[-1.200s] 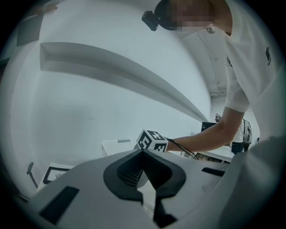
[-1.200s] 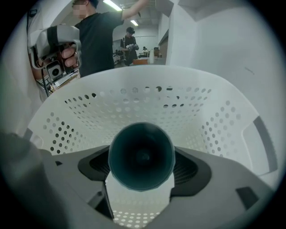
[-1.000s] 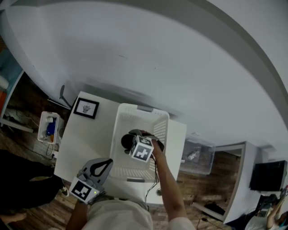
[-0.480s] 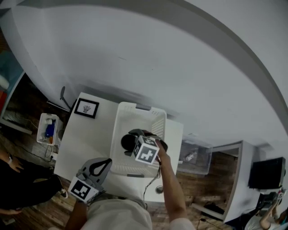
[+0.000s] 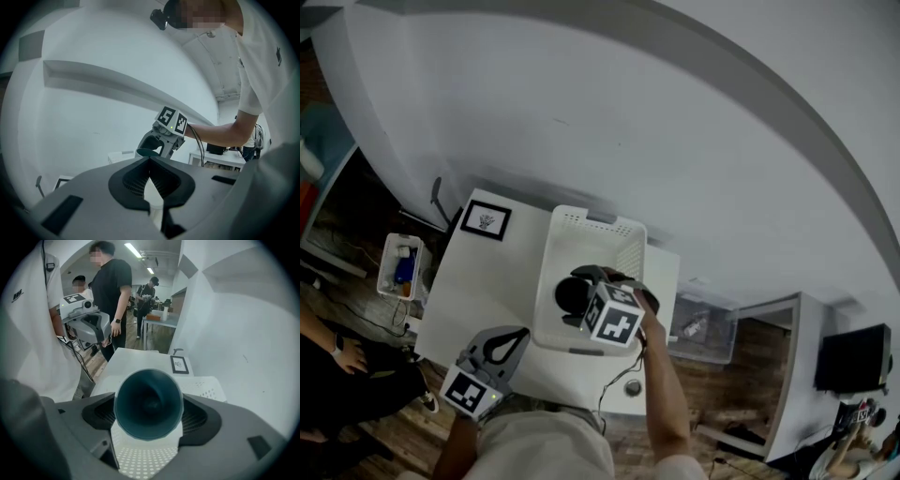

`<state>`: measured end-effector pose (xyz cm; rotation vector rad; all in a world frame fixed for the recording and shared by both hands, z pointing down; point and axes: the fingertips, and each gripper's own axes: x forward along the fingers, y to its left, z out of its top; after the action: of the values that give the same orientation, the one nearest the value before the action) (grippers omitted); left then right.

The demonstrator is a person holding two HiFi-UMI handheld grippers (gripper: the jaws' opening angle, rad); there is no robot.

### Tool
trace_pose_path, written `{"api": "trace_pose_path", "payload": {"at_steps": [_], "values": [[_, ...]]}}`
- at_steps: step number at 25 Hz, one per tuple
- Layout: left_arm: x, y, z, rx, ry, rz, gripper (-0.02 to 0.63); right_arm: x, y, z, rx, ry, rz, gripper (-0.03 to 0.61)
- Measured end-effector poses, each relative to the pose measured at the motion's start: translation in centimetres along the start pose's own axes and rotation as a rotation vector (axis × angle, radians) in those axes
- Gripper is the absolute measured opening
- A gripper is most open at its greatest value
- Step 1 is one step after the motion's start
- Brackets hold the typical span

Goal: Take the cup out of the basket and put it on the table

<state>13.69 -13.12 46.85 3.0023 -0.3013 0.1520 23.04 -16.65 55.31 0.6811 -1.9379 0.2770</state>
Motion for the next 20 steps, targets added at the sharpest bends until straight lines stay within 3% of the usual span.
{"api": "trace_pose_path", "payload": {"at_steps": [20], "values": [[-6.4,-1.5,-0.7,0.022,-0.014,0.030,0.002,-4.8,5.7,5.5,-0.090,-0.046,-0.060,0.394]]}}
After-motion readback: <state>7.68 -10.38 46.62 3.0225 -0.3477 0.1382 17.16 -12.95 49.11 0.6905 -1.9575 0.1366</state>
